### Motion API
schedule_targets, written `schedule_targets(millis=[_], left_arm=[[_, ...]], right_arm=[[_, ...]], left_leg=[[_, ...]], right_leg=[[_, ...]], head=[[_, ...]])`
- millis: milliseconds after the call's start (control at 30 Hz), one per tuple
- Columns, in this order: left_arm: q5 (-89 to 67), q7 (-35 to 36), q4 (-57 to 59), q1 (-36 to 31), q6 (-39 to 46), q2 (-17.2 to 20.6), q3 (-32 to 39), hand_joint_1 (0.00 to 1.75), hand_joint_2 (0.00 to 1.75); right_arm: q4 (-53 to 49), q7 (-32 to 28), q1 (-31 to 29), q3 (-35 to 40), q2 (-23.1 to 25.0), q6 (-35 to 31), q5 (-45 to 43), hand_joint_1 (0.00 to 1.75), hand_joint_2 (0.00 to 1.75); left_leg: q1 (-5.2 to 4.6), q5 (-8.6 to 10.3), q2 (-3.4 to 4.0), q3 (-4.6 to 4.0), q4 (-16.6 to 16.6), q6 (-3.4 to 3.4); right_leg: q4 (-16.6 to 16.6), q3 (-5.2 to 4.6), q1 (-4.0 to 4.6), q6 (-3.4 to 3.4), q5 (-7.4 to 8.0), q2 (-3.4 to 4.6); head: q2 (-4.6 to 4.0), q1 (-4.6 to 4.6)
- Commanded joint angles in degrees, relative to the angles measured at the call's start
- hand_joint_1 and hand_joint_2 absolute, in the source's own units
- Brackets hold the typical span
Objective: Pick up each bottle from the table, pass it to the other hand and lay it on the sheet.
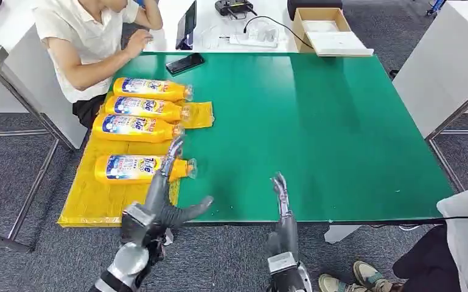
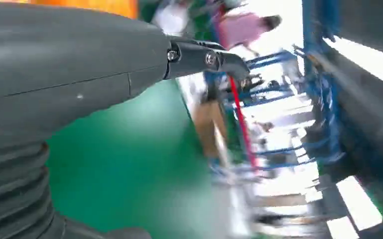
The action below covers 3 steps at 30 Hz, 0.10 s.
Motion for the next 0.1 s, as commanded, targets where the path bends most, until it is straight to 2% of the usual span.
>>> schedule_targets(millis=[33,100], left_arm=[[7.03,-2.37,-4.42,10.67,1.92,-2.44,4.05,0.0,1.75],[8.38,-2.92,-5.86,13.83,6.16,-2.51,4.1,0.0,1.75]], right_arm=[[2.06,-1.82,1.19,3.67,3.1,-5.59,-4.77,0.0,0.0],[3.25,-1.82,1.7,3.09,3.35,-12.82,-3.34,0.0,0.0]], left_leg=[[0.03,-0.18,0.32,0.44,-0.14,-0.12],[0.04,-0.14,0.24,0.39,-0.15,-0.07]], right_leg=[[-0.09,0.33,0.06,-0.14,-0.11,0.22],[-0.13,0.29,0.06,-0.11,-0.07,0.17]], head=[[0.0,0.0],[0.0,0.0]])
